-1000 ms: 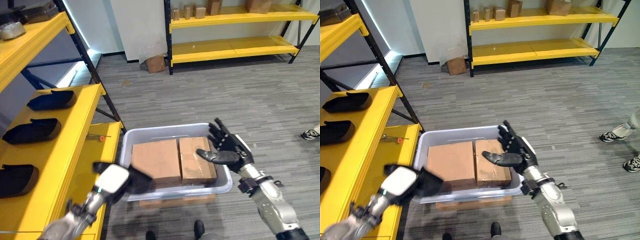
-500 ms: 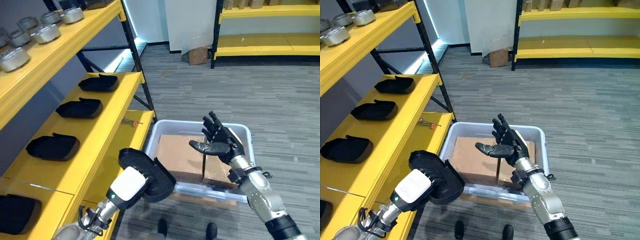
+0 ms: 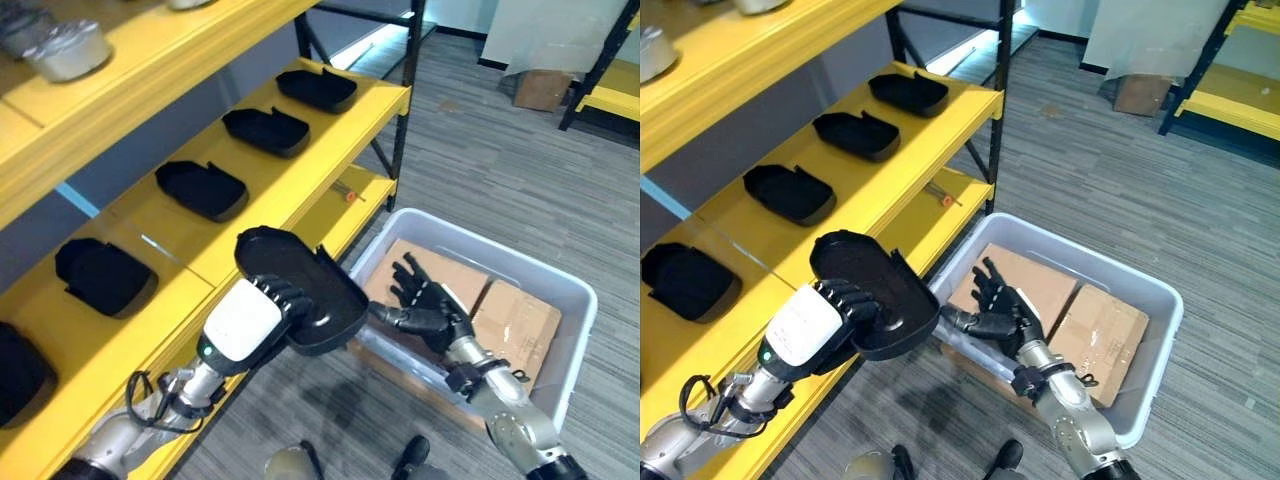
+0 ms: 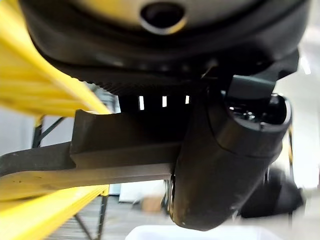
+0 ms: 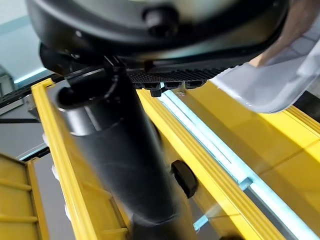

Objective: Move parts from the plastic box to the shelf.

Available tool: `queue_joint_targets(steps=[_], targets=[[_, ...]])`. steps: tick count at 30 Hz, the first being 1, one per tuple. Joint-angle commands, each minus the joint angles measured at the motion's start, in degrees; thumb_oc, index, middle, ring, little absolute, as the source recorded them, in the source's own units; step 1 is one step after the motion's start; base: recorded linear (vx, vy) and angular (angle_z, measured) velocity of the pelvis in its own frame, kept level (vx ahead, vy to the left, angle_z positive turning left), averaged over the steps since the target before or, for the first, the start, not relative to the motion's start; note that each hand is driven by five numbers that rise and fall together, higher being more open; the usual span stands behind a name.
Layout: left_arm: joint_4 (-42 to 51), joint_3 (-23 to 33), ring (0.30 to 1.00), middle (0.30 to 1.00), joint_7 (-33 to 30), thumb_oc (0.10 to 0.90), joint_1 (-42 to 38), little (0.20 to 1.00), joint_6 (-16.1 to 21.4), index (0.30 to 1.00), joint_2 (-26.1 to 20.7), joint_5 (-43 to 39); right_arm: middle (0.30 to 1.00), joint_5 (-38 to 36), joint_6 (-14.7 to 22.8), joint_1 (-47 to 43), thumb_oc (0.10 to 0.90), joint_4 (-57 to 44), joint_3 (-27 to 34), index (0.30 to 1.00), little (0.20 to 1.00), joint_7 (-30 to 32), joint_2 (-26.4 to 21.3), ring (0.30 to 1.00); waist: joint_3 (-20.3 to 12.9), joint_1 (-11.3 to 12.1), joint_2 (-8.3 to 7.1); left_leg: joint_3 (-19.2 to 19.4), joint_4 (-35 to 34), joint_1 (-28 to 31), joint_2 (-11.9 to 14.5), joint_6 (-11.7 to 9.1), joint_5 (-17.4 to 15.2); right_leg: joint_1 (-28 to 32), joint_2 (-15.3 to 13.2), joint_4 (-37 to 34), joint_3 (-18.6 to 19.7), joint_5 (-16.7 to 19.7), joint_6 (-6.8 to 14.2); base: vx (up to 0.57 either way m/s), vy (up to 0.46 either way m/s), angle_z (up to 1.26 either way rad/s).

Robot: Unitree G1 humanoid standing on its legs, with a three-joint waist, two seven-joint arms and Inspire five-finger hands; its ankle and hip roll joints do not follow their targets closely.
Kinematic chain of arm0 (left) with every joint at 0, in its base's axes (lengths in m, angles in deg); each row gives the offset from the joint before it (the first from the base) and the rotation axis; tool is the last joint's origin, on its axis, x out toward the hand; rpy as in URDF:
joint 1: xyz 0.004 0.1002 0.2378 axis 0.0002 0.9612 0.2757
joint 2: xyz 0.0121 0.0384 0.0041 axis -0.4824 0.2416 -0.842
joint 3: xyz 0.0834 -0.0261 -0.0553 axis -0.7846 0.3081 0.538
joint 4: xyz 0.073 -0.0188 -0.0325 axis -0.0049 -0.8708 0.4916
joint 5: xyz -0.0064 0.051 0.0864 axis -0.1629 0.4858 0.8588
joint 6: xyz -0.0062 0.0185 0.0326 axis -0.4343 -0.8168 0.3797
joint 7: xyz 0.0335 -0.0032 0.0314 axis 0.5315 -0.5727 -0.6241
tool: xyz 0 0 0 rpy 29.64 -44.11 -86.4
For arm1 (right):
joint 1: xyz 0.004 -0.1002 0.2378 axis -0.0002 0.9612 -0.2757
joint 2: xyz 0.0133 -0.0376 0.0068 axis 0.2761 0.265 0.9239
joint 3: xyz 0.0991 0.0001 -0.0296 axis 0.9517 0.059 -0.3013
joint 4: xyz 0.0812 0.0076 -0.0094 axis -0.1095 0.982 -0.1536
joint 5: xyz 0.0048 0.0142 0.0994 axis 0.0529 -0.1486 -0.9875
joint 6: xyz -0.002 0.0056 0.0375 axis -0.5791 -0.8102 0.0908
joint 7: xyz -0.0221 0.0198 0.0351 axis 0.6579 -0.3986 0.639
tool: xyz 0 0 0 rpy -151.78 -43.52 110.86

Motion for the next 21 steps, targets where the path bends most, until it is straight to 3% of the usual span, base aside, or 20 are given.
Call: queue_joint_targets(steps=[1, 4, 5, 6, 7, 11, 14, 17, 19, 21], targets=[[8.71, 4.86, 0.300, 0.300, 11.50, 0.400, -2.76, 0.300, 8.78, 0.300, 5.43, -23.23, 1.000, 0.00, 5.61, -5.07, 0.900, -6.10, -1.48, 1.000, 1.000, 0.81, 2.12, 1.000, -6.60, 2.18, -0.56, -2.98, -3.27, 2.33, -0.93, 1.65, -2.56, 0.25, 3.58, -0.70, 3.67, -1.82, 3.42, -0.14, 0.276, 0.57], [10.85, 5.63, 0.300, 0.300, 21.38, 0.400, -2.10, 0.300, 10.92, 0.300, 8.16, -31.64, 1.000, 0.34, 5.03, -4.64, 0.900, -7.93, -1.09, 1.000, 1.000, 3.27, 3.10, 1.000, -6.82, 2.81, -0.77, -3.46, -6.20, 3.68, -1.66, 2.17, -2.64, 0.71, 2.96, -1.29, 3.20, -0.89, 4.62, -0.13, 0.199, 0.46], [13.77, 5.49, 0.300, 0.300, 29.63, 0.400, -1.73, 0.300, 11.07, 0.300, 9.84, -36.85, 1.000, 0.47, 4.28, -4.77, 0.900, -8.75, -0.63, 1.000, 1.000, 5.49, 4.11, 1.000, -6.92, 3.46, -1.00, -3.97, -8.06, 4.39, -2.18, 2.39, -2.38, 1.06, 2.43, -1.90, 2.61, 0.13, 5.61, -0.11, 0.148, 0.38], [14.26, 5.67, 0.300, 0.300, 30.82, 0.400, -1.63, 0.300, 10.83, 0.300, 9.90, -37.85, 1.000, 0.53, 4.24, -4.78, 0.900, -8.82, -0.60, 1.000, 1.000, 5.70, 4.16, 1.000, -6.89, 3.49, -1.01, -4.02, -8.31, 4.53, -2.27, 2.44, -2.31, 1.16, 2.36, -2.00, 2.53, 0.28, 5.73, -0.19, 0.285, 0.38], [16.45, 4.67, 0.300, 0.300, 38.84, 0.400, -1.92, 0.300, 9.78, 0.300, 11.18, -45.91, 1.000, 1.18, 4.67, -5.38, 0.900, -8.96, -0.89, 1.000, 1.000, 7.04, 5.00, 1.000, -6.96, 4.19, -1.31, -4.28, -10.04, 5.26, -3.00, 2.75, -2.06, 1.65, 1.57, -3.13, 1.81, 1.92, 6.92, -0.14, 0.217, 0.38], [19.19, 2.27, 0.300, 0.300, 49.45, 0.400, -3.21, 0.300, 6.82, 0.300, 13.28, -56.40, 1.000, 3.07, 4.39, -6.35, 0.900, -9.66, -1.29, 1.000, 1.000, 8.24, 6.06, 1.000, -6.83, 5.19, -1.75, -4.70, -11.54, 5.43, -4.19, 3.50, -1.91, 1.75, 0.13, -3.93, 0.97, 4.32, 8.10, -0.15, 0.209, 0.19], [20.66, 1.14, 0.300, 0.300, 51.53, 0.400, -4.23, 0.300, 5.85, 0.300, 14.22, -57.03, 1.000, 3.48, 5.43, -7.08, 0.900, -10.02, -1.13, 1.000, 1.000, 8.56, 6.20, 1.000, -6.62, 5.68, -1.92, -5.22, -13.45, 5.64, -4.70, 3.98, -1.14, 1.69, -0.76, -3.24, 0.61, 4.95, 8.60, -0.14, 0.163, 0.11], [18.95, 0.21, 0.300, 0.300, 53.83, 0.400, -5.78, 0.300, 3.58, 0.300, 14.56, -60.93, 1.000, 2.88, 6.65, -6.32, 0.900, -12.36, -0.04, 1.000, 1.000, 9.10, 5.79, 1.000, -6.78, 4.52, -1.93, -8.65, -14.33, 4.91, -5.30, 5.18, -0.59, 0.03, 0.92, 2.05, 6.36, 0.88, 7.26, -0.12, 0.071, 0.18], [18.21, -0.91, 0.300, 0.300, 56.86, 0.400, -6.81, 0.300, 3.29, 0.300, 14.74, -63.16, 1.000, 3.30, 7.88, -5.41, 0.900, -13.51, 0.60, 1.000, 1.000, 10.69, 5.61, 1.000, -6.86, 2.52, -2.10, -12.62, -14.31, 3.13, -5.98, 6.42, 0.84, -1.48, 3.58, 4.70, 12.84, -1.83, 5.54, -0.09, -0.059, 0.69], [18.34, -1.62, 0.300, 0.300, 61.96, 0.400, -7.79, 0.300, -1.36, 0.300, 16.17, -68.04, 1.000, 8.09, 10.21, -3.80, 0.900, -14.46, 2.91, 1.000, 1.000, 13.62, 5.26, 1.000, -7.51, -0.29, -2.56, -18.62, -14.54, 1.85, -7.28, 7.33, 1.43, -2.40, 9.66, 8.75, 21.77, -6.18, 3.30, -0.06, -0.091, 1.87]])
